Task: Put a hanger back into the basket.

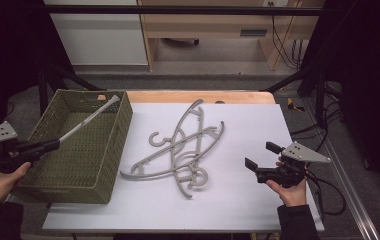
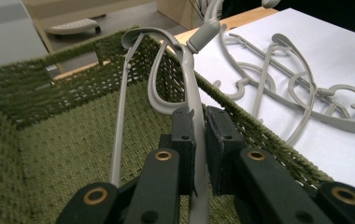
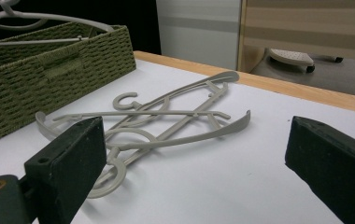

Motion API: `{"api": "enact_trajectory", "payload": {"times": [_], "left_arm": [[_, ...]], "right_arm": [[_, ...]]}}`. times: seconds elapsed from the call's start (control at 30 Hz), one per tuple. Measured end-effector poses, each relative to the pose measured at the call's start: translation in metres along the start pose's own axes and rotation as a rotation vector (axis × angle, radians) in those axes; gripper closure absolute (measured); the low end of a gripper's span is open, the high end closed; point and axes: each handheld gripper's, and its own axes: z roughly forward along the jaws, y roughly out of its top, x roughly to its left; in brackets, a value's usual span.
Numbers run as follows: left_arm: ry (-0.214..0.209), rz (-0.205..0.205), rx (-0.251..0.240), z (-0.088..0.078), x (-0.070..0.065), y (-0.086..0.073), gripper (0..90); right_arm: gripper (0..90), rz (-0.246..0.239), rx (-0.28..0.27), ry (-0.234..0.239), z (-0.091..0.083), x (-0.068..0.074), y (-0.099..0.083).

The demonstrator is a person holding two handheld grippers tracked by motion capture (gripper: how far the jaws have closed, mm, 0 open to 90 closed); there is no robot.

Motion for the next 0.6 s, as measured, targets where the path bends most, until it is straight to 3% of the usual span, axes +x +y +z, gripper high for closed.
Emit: {"api": "enact_trajectory", "payload": {"times": [0.33, 0.6], "left_arm": [[-0.028, -0.005, 0.05, 0.028, 0.011, -0.012, 81.9], [-0.041, -0.008, 0.094, 0.043, 0.011, -0.017, 81.8]], "right_arm": [[5.5, 0.0, 0.005, 0.003, 0.001, 0.0, 0.0], [5.5, -0.003, 0.008, 0.006, 0.002, 0.001, -0.001]]}}
